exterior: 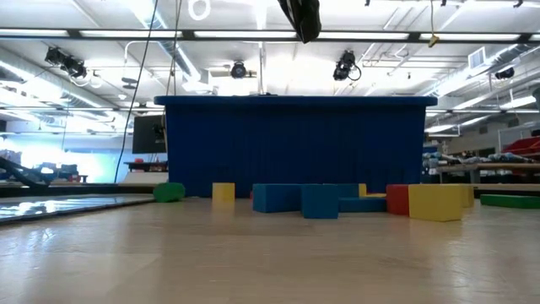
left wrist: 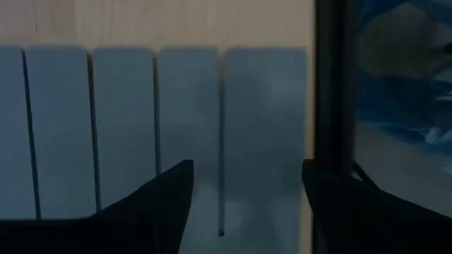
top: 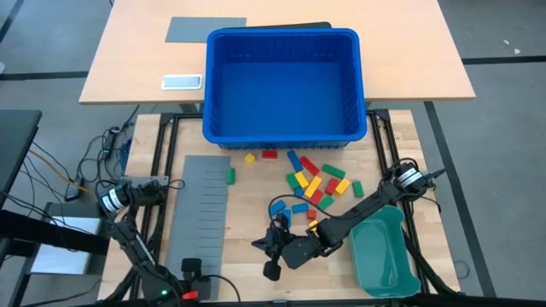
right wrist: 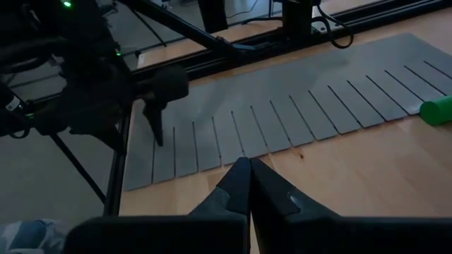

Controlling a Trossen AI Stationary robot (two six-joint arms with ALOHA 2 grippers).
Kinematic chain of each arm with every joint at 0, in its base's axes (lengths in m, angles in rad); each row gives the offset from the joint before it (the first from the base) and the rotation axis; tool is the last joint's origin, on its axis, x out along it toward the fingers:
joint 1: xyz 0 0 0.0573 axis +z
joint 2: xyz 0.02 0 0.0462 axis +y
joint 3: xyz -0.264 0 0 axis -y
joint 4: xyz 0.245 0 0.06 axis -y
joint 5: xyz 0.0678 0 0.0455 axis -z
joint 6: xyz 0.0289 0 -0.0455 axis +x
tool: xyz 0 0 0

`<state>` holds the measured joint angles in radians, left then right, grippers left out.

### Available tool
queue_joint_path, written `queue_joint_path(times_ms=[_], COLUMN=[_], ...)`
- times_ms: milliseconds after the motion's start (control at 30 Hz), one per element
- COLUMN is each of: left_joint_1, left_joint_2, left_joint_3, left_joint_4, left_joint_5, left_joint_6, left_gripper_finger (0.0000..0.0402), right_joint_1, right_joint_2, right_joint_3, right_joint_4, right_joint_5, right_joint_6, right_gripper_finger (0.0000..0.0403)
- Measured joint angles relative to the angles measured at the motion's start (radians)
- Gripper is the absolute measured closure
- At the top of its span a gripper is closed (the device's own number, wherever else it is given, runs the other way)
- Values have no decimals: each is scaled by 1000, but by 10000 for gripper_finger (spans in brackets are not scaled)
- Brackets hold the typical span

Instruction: Sort Items/Unsort Items

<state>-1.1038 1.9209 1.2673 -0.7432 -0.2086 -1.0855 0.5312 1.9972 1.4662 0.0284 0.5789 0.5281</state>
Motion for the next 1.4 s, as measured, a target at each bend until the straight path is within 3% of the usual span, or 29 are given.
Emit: queue_joint_path(times_ms=[367,733,967,1133,1400], left_joint_1=[0,-2,-17,-27,-29], left_joint_2=[-1,0,10,128,344], left_joint_3=[-22,41,112,246,570], left_joint_4=[207,199,180,54,-331], left_joint_5=[27,26,-34,-2,-22], left_joint_6=[4,47,61,61,46], left_gripper_finger=[96,96,96,96,96], right_joint_1=[0,0,10,34,67], right_joint_2=[0,0,0,-1,-1], right_joint_3=[0,0,0,0,0], right_joint_4=[0,0,0,0,0], right_joint_5=[-4,-4,10,30,83], right_joint_6=[-8,-11,-12,-17,-17], right_gripper_finger=[401,401,400,401,400])
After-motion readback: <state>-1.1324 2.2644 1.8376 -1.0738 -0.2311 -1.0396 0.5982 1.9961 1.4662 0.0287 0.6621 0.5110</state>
